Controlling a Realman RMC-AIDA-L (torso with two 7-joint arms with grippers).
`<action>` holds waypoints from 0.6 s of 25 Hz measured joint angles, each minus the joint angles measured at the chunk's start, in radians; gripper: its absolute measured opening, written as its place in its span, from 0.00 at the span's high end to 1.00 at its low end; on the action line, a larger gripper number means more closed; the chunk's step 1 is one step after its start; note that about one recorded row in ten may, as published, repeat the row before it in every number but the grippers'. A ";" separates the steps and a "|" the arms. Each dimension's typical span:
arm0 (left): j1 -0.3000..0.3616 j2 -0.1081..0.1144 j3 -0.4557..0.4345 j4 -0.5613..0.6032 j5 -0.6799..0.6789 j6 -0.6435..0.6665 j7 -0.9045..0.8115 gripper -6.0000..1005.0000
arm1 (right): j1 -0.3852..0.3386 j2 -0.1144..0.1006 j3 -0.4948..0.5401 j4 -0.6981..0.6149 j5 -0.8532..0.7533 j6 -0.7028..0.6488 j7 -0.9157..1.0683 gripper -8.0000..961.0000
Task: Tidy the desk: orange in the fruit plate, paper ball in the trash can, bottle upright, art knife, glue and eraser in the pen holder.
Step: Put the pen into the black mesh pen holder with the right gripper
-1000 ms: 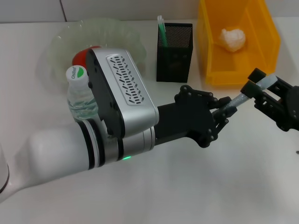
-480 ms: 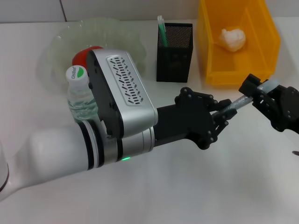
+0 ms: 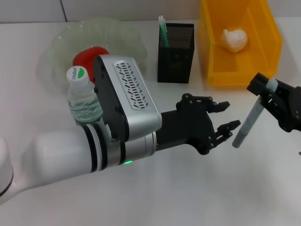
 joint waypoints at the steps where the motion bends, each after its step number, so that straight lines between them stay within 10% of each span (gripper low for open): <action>1: 0.001 0.000 -0.002 0.000 0.000 0.000 0.000 0.68 | -0.002 0.000 0.001 0.000 0.003 -0.003 0.000 0.81; 15: 0.085 0.006 -0.021 0.004 -0.052 0.049 0.086 0.32 | 0.032 -0.004 0.240 -0.115 0.037 -0.086 -0.047 0.83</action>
